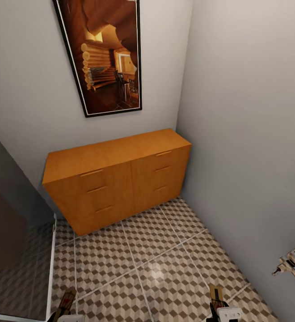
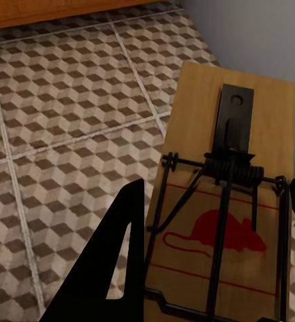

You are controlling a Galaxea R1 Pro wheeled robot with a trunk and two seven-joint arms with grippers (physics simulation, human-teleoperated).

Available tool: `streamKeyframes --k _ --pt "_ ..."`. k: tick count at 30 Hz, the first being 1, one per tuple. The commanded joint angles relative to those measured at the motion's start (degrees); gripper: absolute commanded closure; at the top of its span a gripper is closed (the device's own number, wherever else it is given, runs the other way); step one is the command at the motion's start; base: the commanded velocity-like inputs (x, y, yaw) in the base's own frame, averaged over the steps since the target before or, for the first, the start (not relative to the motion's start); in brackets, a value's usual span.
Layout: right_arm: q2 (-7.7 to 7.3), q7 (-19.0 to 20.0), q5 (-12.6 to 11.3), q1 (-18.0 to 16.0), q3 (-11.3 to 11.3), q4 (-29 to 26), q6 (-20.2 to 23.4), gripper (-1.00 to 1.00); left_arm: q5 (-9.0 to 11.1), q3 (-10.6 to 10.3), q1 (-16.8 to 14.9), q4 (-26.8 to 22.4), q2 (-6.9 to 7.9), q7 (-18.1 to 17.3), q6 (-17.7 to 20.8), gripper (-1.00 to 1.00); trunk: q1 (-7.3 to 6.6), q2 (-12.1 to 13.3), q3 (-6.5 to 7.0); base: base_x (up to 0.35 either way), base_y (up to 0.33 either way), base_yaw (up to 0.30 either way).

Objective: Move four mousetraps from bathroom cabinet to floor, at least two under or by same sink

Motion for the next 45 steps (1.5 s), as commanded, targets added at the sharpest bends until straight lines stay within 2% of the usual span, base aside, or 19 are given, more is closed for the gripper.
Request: streamKeyframes --k 1,45 --pt "-0.07 -0.4 -0.3 0.0 0.5 0.1 -0.1 1.0 0.3 -0.5 -0.1 0.2 -0.08 0.3 -0.1 1.0 0.03 -0.1 0.0 0.0 0.0 0.0" --pt "-0.06 -0.4 -0.2 0.0 0.5 0.5 -0.1 1.0 0.3 -0.5 -0.1 0.2 -0.17 0.3 0.1 1.0 0.03 -0.1 4.08 0.0 0.0 0.0"
